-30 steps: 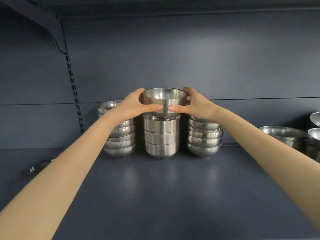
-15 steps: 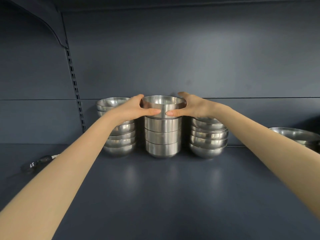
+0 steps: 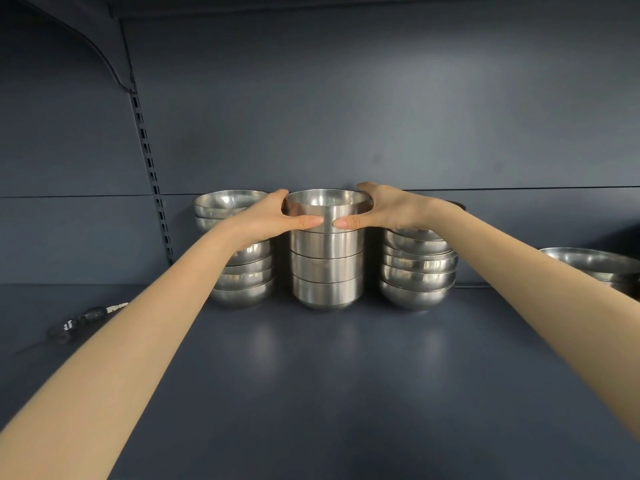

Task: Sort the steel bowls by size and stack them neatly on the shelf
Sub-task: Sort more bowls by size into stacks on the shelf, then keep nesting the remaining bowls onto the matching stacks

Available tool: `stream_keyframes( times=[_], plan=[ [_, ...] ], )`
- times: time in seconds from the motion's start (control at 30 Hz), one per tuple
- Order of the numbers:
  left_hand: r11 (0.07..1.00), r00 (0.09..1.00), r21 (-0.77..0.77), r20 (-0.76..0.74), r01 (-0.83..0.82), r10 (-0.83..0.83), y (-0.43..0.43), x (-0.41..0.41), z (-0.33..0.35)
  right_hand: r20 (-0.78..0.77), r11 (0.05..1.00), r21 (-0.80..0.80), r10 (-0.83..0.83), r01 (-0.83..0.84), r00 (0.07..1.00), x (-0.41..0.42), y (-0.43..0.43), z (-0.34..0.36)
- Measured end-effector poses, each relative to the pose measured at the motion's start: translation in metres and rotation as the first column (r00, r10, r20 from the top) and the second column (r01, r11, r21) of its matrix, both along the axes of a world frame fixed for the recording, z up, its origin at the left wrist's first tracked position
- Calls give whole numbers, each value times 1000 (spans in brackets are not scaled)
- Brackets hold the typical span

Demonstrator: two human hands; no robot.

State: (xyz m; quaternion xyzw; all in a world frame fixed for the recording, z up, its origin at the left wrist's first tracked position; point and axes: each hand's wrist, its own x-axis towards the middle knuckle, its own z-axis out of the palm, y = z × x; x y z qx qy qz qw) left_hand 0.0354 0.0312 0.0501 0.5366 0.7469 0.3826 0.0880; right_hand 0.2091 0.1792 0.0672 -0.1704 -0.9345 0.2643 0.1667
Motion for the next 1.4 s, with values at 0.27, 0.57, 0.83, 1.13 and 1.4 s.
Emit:
stream_keyframes(
  times=[0.27,0.57,0.83,1.13,1.4],
  plan=[
    [997,998,79,58,15,-20,-1,3,-8,43,999,1,-35,35,998,0,-2,1],
    [992,999,124,46,21,-26,-13,9,-16,45,981,160,-115,107,992,8,-9,-1],
    [993,921,106,-380,-47,85,-59,31,-24,-148,810,543,-168,222,975,38,-39,-17],
    [956,663,-34,-728,-293,177,-102,40,-45,-80,703,630,-363,329,928,75,-68,-56],
    [952,703,-116,-700,-284,124,-117,53,-58,113,758,532,-504,376,856,116,-94,-79]
  ],
)
